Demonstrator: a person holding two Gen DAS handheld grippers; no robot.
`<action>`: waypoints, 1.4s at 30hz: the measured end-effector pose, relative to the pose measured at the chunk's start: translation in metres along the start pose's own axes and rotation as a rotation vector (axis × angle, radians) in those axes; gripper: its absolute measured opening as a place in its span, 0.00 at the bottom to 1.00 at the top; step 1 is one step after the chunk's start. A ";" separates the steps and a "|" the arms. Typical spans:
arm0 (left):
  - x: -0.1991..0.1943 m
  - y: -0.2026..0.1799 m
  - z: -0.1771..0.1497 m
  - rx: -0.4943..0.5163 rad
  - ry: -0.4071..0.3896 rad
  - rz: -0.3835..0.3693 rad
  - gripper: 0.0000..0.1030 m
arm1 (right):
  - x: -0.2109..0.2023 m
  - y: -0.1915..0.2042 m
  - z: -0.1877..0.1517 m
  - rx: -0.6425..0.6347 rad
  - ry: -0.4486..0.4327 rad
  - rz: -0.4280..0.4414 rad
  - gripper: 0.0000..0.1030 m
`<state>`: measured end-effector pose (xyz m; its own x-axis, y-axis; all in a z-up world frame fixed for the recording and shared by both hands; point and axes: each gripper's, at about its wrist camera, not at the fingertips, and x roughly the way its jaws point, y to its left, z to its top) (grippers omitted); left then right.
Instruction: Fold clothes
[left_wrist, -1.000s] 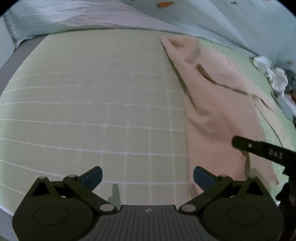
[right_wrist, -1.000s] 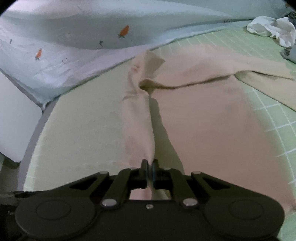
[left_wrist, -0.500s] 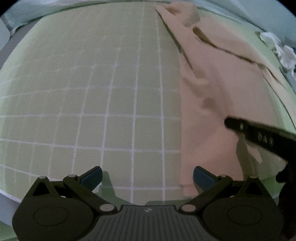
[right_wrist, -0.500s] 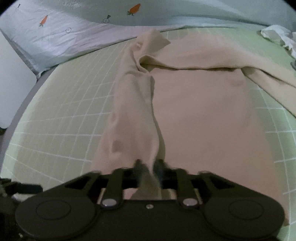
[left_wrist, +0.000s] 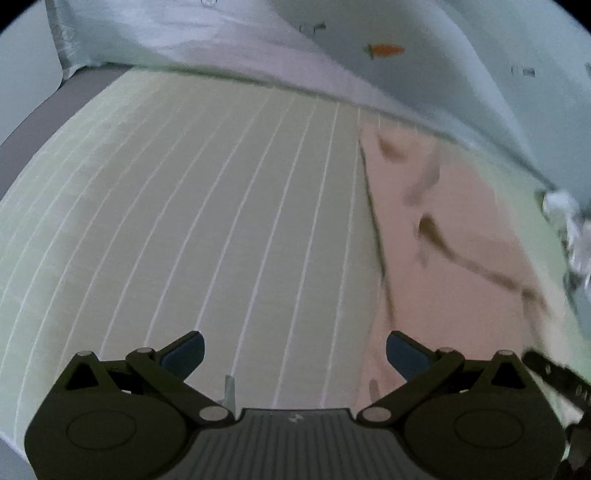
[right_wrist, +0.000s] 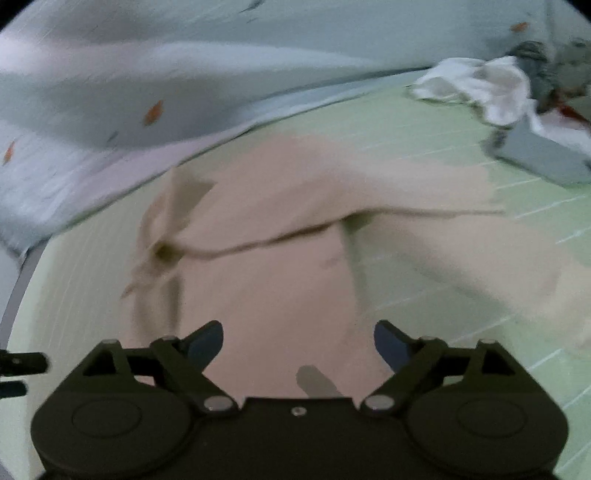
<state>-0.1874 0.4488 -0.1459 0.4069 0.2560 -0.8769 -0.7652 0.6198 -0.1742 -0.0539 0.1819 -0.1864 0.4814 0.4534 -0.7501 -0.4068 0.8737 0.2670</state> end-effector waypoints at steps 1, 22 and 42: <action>0.003 -0.004 0.007 -0.006 -0.008 -0.003 1.00 | 0.004 -0.010 0.006 0.022 -0.008 -0.014 0.90; 0.156 -0.090 0.198 -0.106 0.049 -0.072 0.82 | 0.108 -0.151 0.124 0.204 -0.055 -0.185 0.82; 0.179 -0.121 0.233 -0.040 -0.003 -0.091 0.11 | 0.066 -0.150 0.162 0.028 -0.249 -0.261 0.04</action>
<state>0.0944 0.5928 -0.1773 0.4774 0.2019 -0.8552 -0.7440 0.6106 -0.2712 0.1651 0.1098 -0.1779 0.7422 0.2409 -0.6254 -0.2257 0.9685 0.1052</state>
